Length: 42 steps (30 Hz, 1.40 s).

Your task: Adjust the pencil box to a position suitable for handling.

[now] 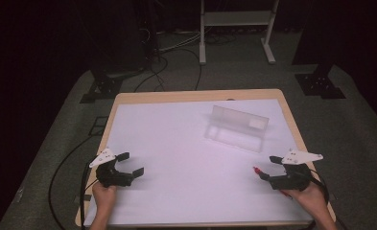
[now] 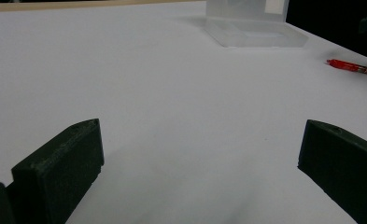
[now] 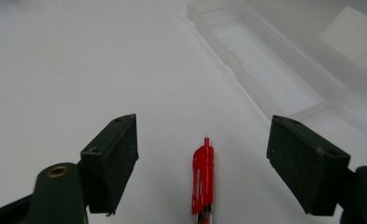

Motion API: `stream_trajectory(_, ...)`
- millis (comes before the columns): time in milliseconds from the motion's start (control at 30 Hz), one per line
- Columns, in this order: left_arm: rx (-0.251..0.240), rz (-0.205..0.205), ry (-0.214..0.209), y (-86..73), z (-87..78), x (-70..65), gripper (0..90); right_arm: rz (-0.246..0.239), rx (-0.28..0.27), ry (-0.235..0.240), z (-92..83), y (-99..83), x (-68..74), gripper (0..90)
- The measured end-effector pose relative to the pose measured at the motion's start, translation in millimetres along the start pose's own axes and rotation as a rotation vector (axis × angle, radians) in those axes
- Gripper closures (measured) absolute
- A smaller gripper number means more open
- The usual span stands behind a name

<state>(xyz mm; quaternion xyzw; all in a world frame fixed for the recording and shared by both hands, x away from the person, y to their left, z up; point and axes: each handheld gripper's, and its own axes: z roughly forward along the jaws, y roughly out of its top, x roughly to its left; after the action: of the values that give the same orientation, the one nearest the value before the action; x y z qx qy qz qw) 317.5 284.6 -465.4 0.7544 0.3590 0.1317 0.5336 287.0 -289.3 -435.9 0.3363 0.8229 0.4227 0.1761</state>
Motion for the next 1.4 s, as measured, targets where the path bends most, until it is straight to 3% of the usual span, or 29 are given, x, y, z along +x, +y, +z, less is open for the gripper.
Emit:
stream_trajectory(467, -0.001, 0.001, 0.0, 0.0, -0.1, -0.1, 0.0, -0.064, 0.026, 0.036, 17.0, 43.3, -4.9, 24.0)
stream_trajectory(1400, -0.001, 0.002, 0.0, 0.1, -0.1, 0.0, 0.0, -0.136, 0.082, 0.064, 54.9, 89.0, -16.1, 24.1)
